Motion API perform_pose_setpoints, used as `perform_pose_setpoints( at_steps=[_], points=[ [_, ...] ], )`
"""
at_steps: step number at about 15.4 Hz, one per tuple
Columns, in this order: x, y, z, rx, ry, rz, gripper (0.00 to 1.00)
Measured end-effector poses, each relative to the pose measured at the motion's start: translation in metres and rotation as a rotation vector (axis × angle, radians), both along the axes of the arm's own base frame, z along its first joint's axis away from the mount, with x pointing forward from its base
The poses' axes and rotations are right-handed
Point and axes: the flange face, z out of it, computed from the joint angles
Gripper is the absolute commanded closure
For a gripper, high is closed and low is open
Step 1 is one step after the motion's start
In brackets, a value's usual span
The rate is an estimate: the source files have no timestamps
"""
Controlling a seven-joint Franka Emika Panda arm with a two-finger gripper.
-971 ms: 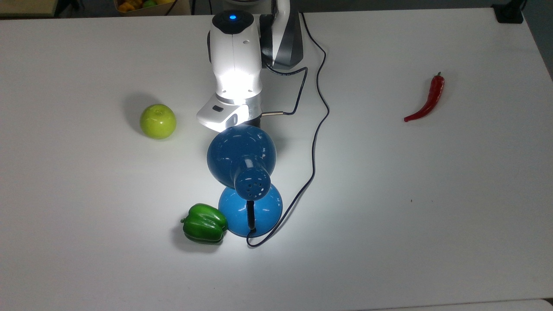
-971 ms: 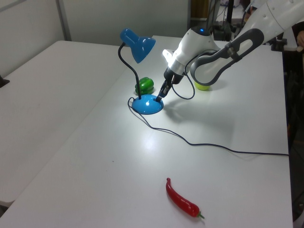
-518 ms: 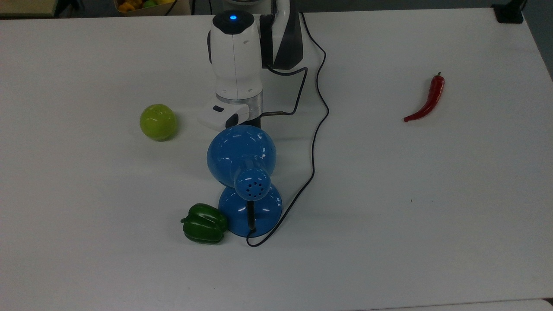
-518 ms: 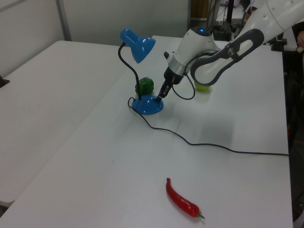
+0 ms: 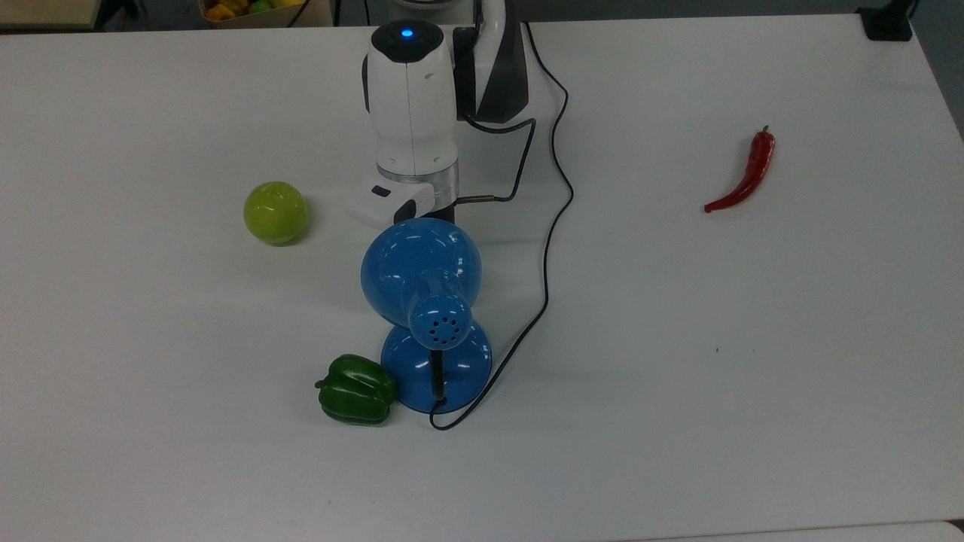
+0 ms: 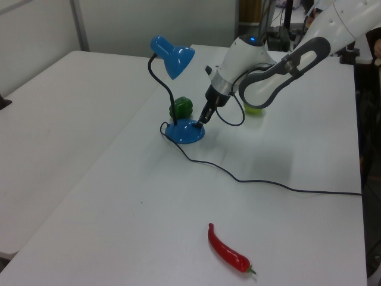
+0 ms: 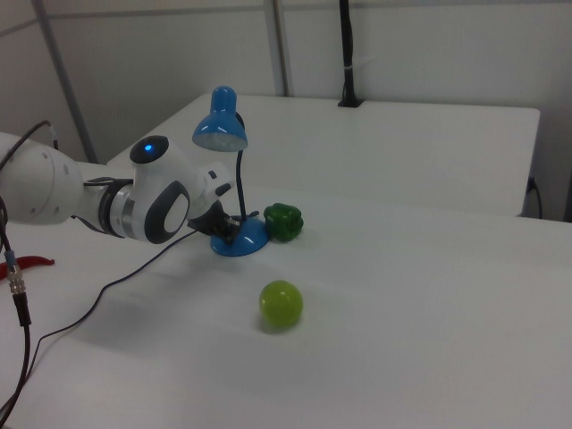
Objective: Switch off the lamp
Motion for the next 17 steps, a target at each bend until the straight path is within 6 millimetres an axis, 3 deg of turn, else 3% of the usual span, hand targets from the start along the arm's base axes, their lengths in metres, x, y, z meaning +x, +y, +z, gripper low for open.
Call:
perform_pose_setpoints(
  at_steps=[6, 8, 10, 13, 17],
  points=[
    [-0.017, -0.005, -0.006, -0.009, 0.073, -0.003, 1.0],
    [-0.023, -0.009, 0.007, -0.015, 0.128, -0.005, 0.94],
    [-0.03, -0.012, 0.03, -0.018, 0.181, -0.008, 0.62],
    [-0.047, -0.019, 0.07, -0.024, 0.27, -0.014, 0.0],
    [-0.076, -0.026, 0.121, -0.032, 0.374, -0.018, 0.0]
  ],
)
